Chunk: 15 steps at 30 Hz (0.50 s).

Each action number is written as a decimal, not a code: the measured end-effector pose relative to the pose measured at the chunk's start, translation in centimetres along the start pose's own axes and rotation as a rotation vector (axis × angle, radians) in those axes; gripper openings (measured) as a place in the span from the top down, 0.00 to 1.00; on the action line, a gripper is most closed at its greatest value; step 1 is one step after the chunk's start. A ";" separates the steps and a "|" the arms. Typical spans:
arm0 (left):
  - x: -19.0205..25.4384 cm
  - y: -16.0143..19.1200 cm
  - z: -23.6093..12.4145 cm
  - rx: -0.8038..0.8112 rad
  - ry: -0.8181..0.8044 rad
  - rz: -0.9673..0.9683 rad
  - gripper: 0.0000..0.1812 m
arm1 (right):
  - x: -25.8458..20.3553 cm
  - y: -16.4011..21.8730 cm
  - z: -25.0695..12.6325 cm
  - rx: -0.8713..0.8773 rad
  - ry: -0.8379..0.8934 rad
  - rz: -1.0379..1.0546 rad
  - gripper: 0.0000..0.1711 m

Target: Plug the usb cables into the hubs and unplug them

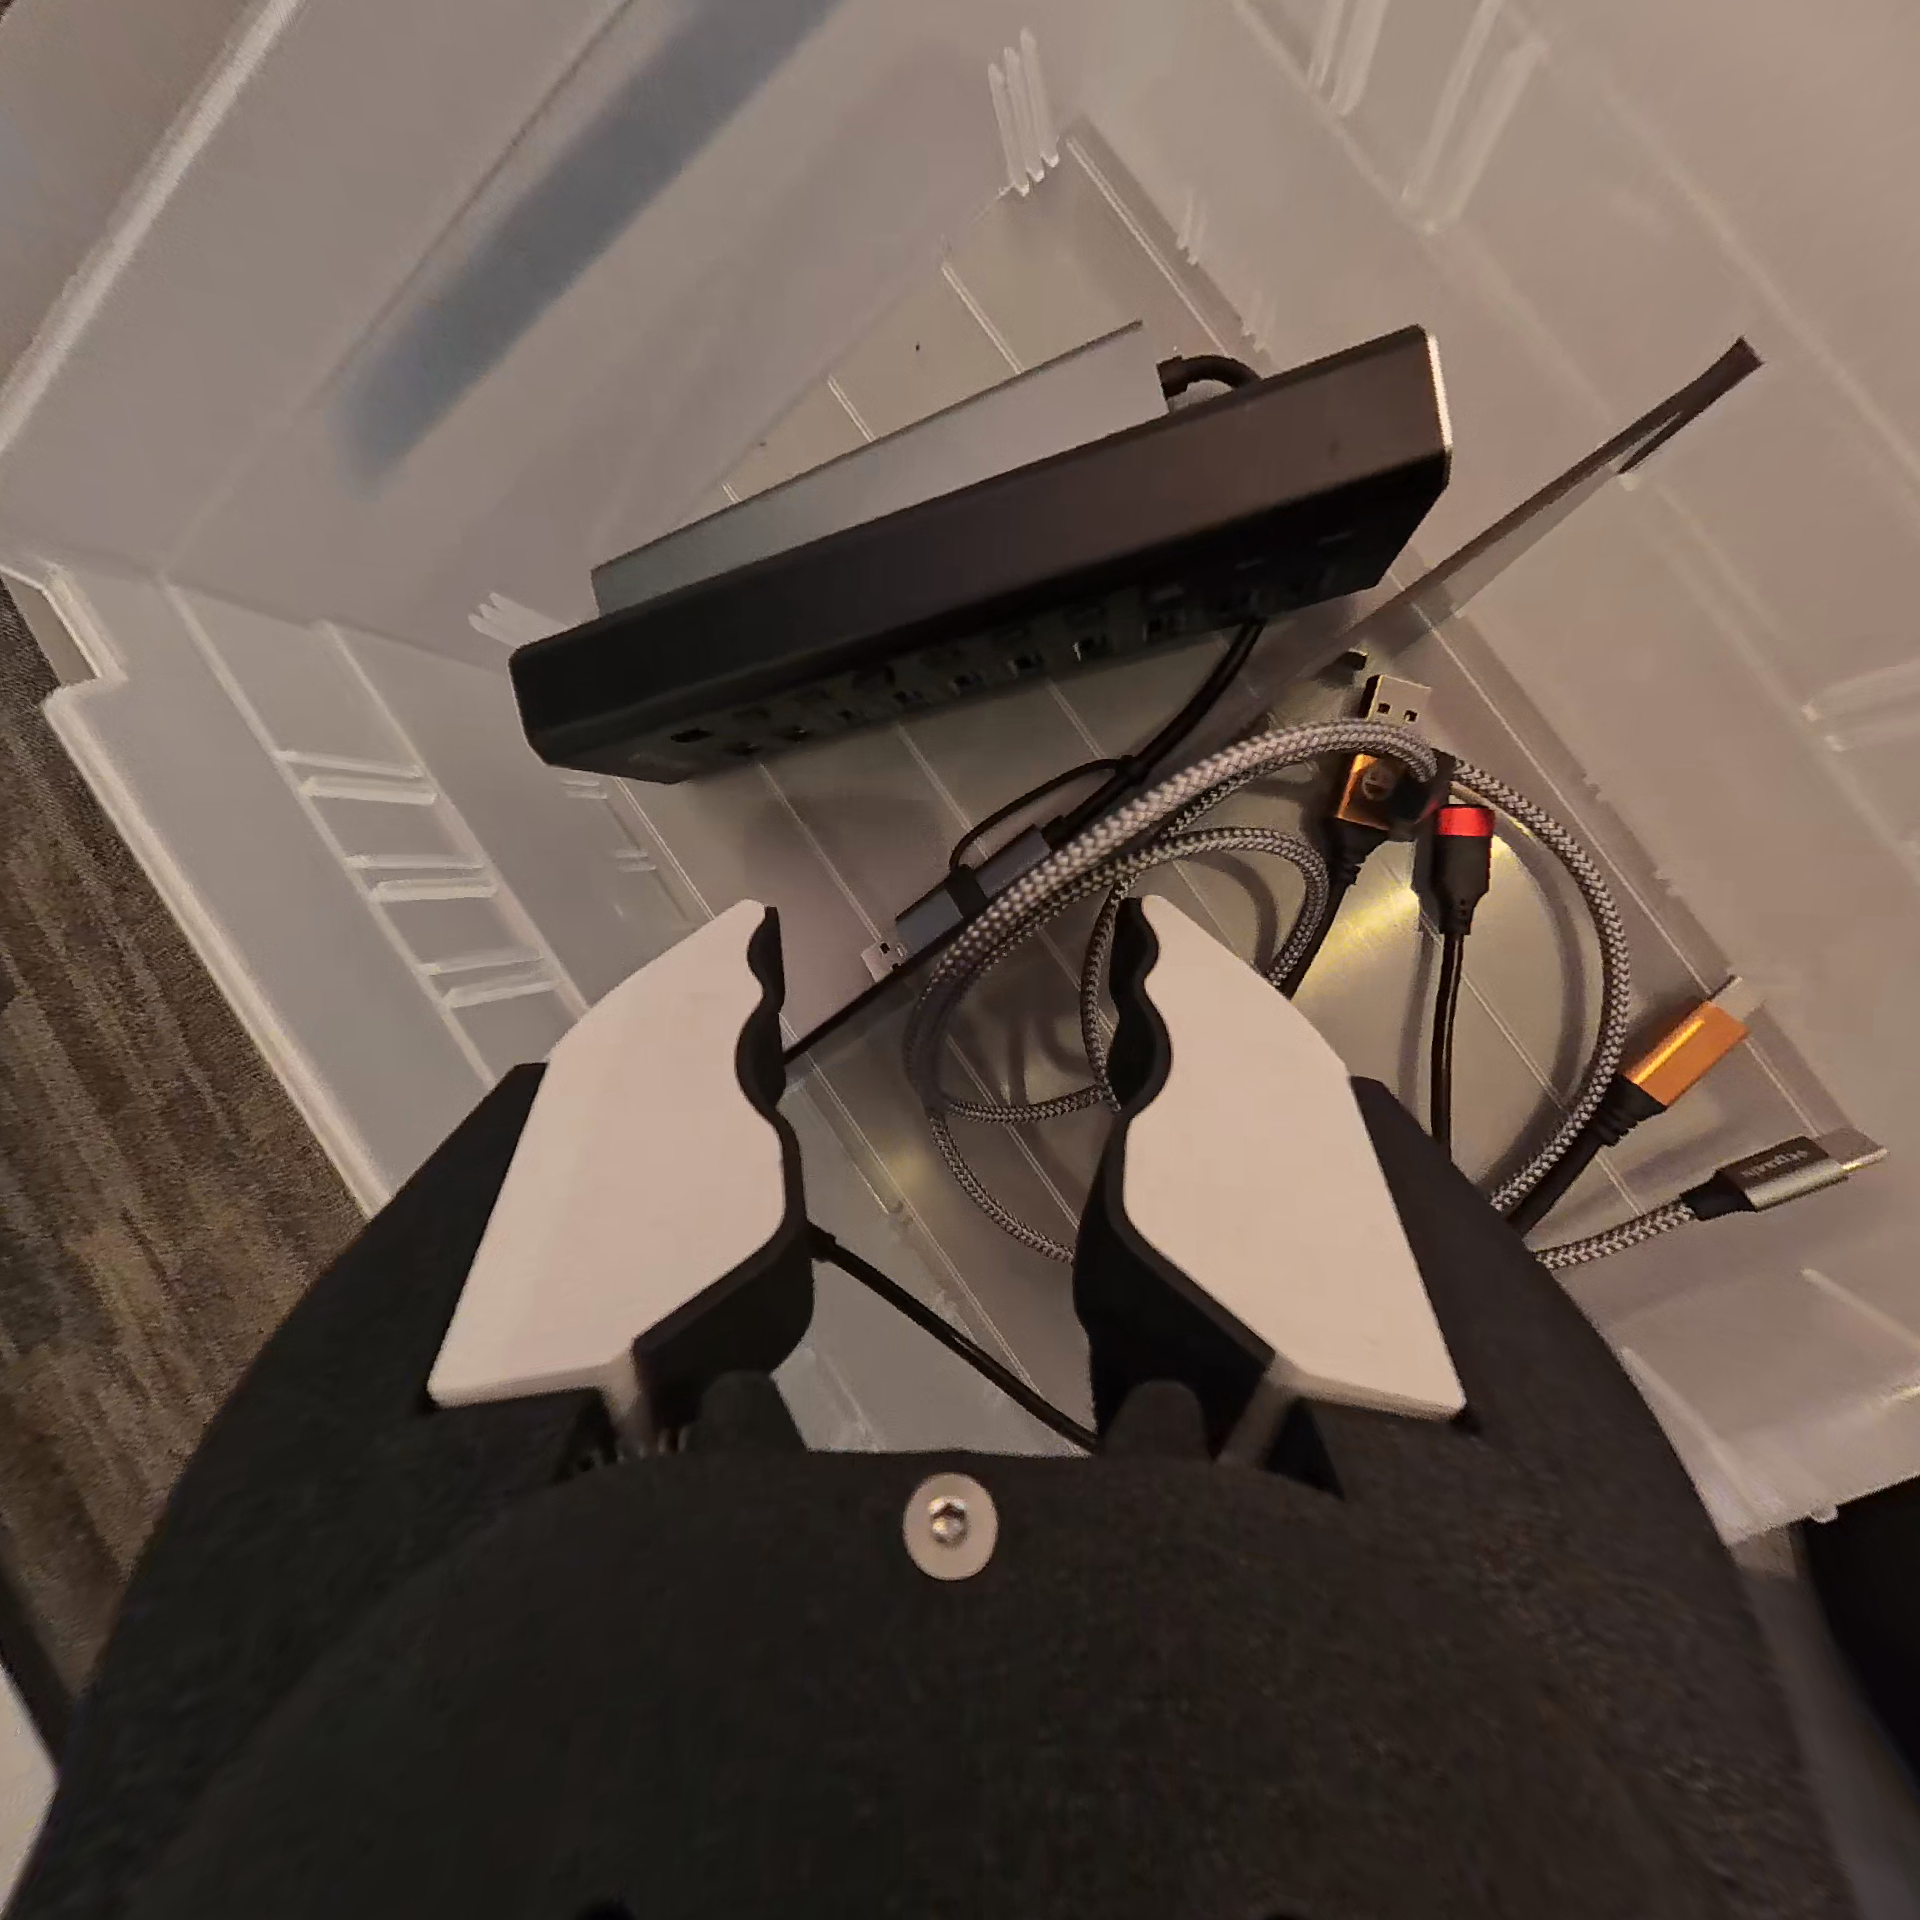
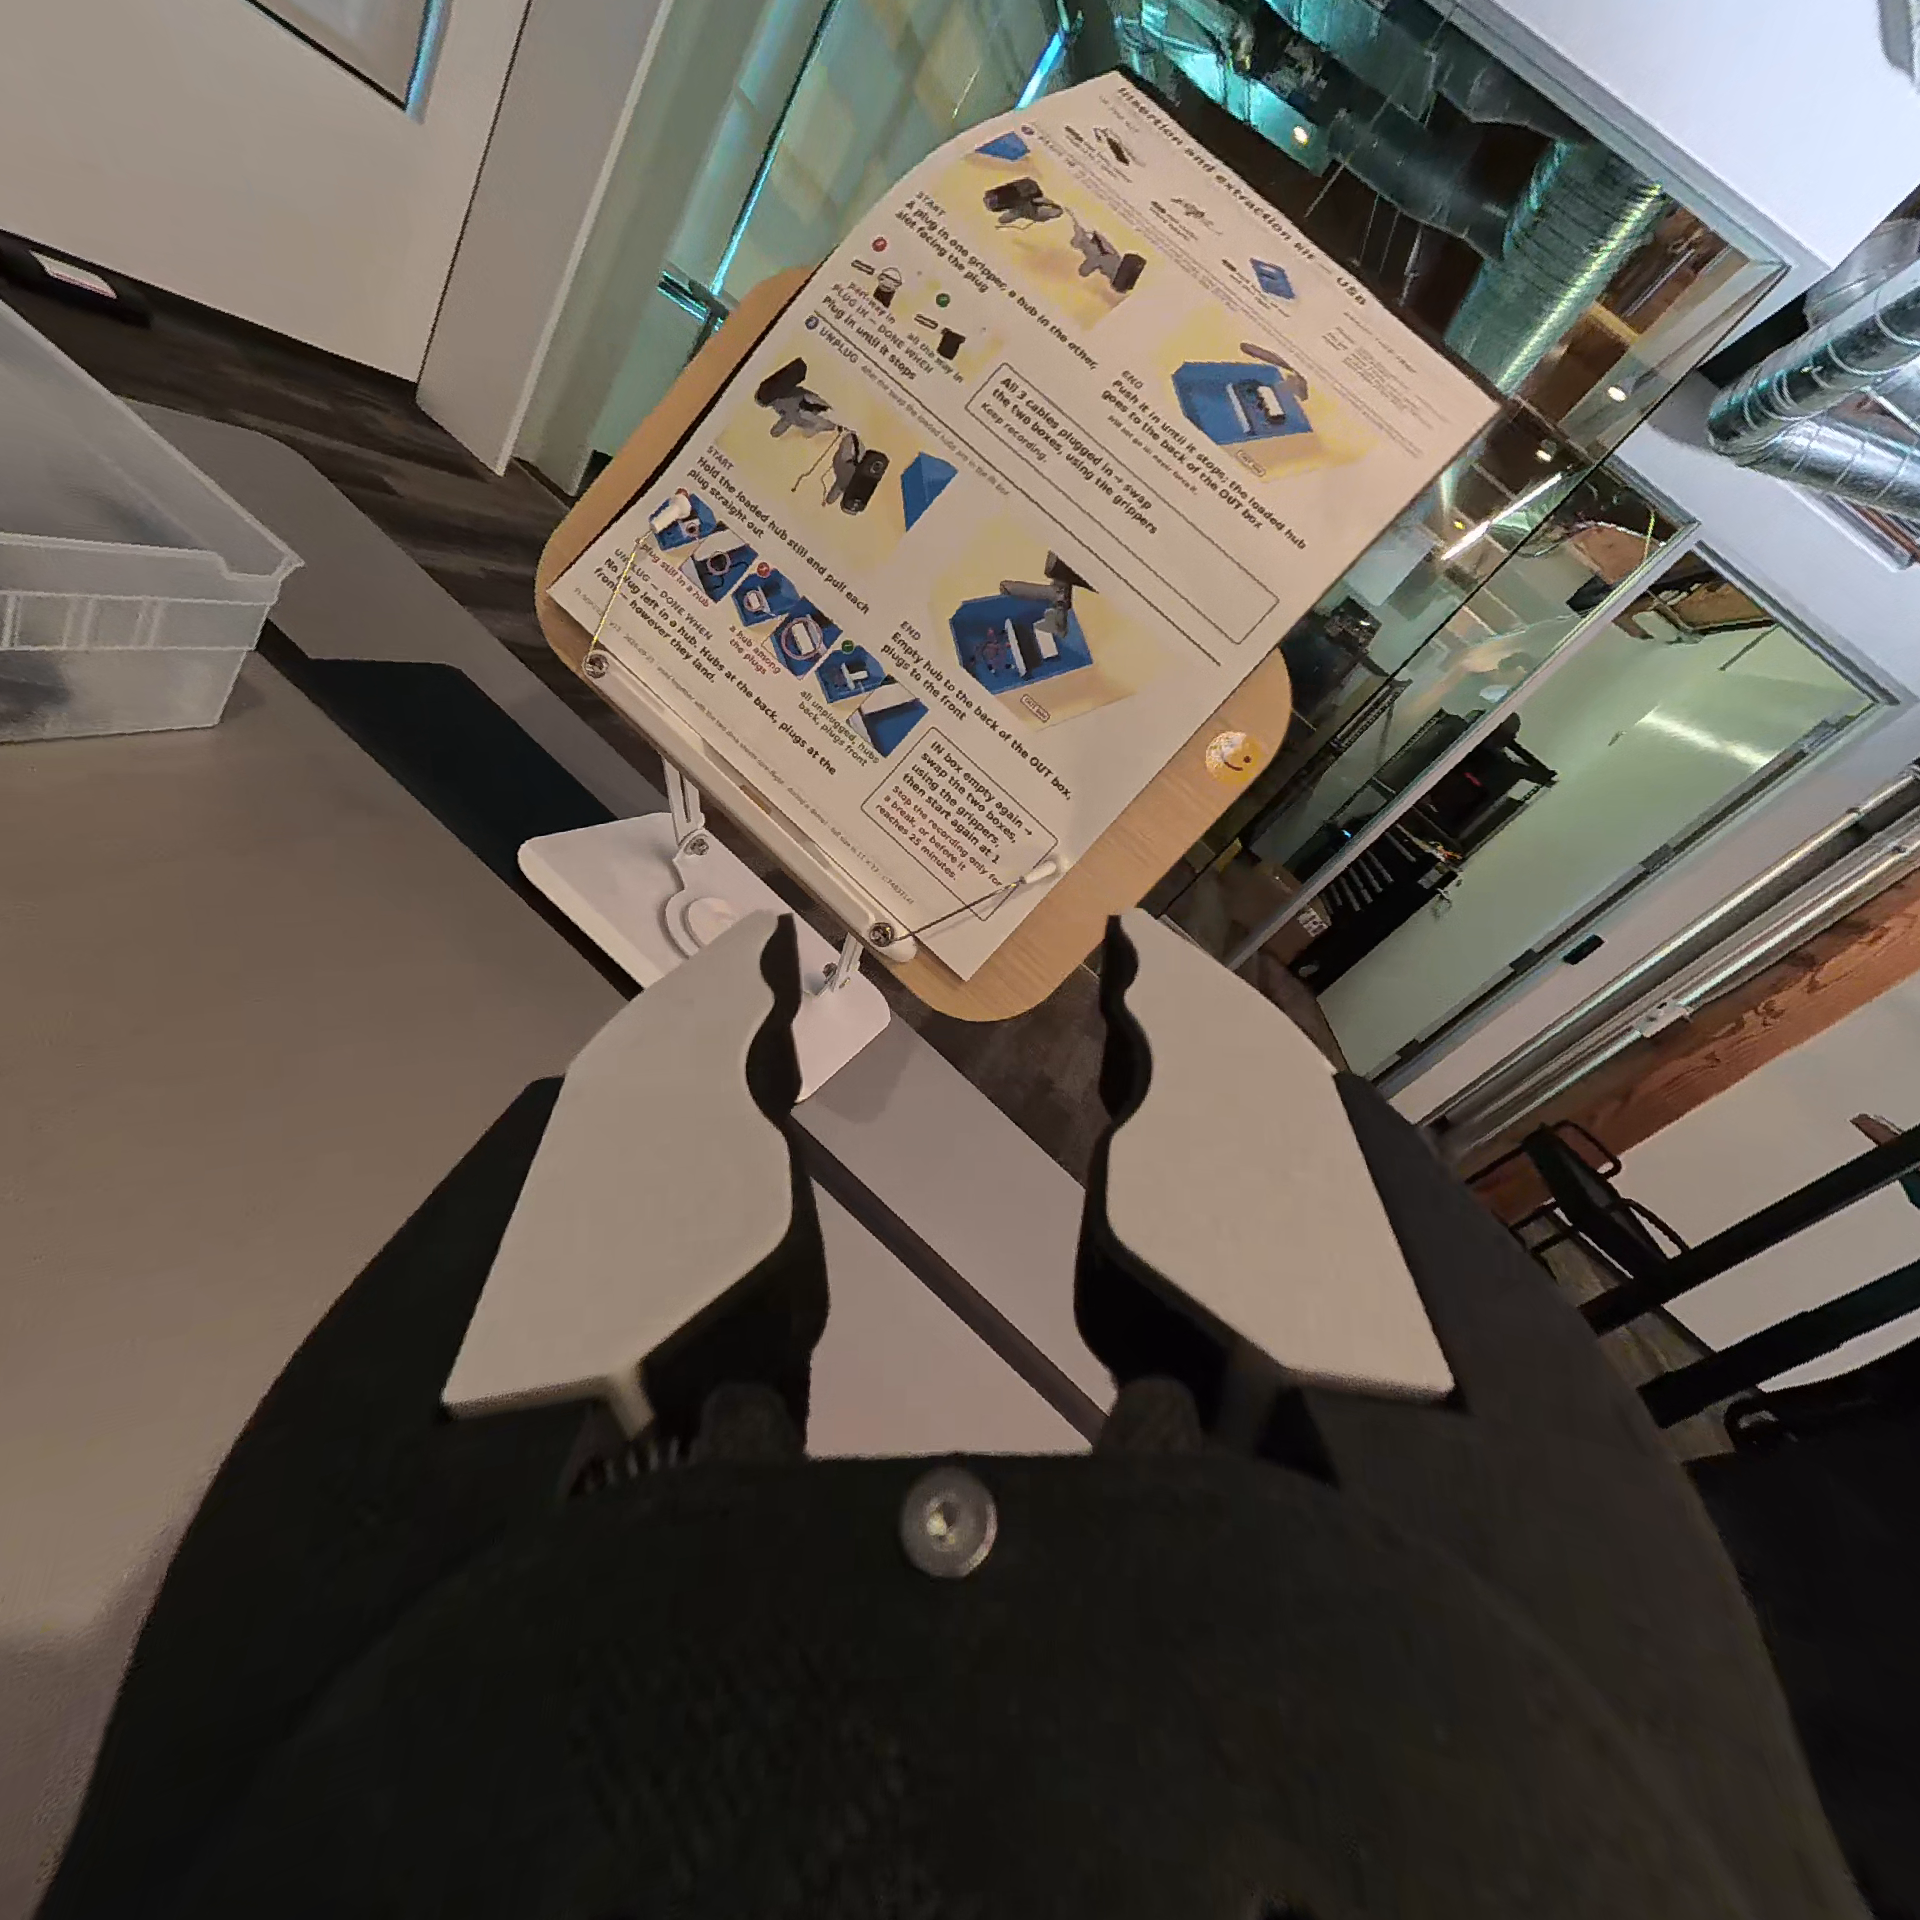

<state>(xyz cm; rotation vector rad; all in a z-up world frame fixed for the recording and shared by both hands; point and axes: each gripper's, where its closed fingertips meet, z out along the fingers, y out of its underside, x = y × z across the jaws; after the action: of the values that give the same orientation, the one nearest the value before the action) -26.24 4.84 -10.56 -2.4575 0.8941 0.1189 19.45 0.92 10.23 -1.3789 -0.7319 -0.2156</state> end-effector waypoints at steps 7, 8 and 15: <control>-0.3 0.4 -1.7 0.004 -0.023 -0.004 0.67 | 1.0 -0.3 -0.6 0.023 0.010 0.048 0.67; -0.4 0.2 -2.4 0.025 -0.034 -0.006 0.67 | 1.1 -0.4 -0.7 0.031 0.011 0.060 0.67; -0.7 -3.1 -6.9 0.227 -0.104 -0.019 0.68 | 0.8 -1.2 -1.1 0.075 -0.020 0.143 0.78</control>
<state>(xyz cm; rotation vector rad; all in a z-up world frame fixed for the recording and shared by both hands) -25.53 3.82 -3.08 -2.2276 0.7930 0.1299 19.77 -0.10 11.62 -1.3567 -0.6487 -0.0614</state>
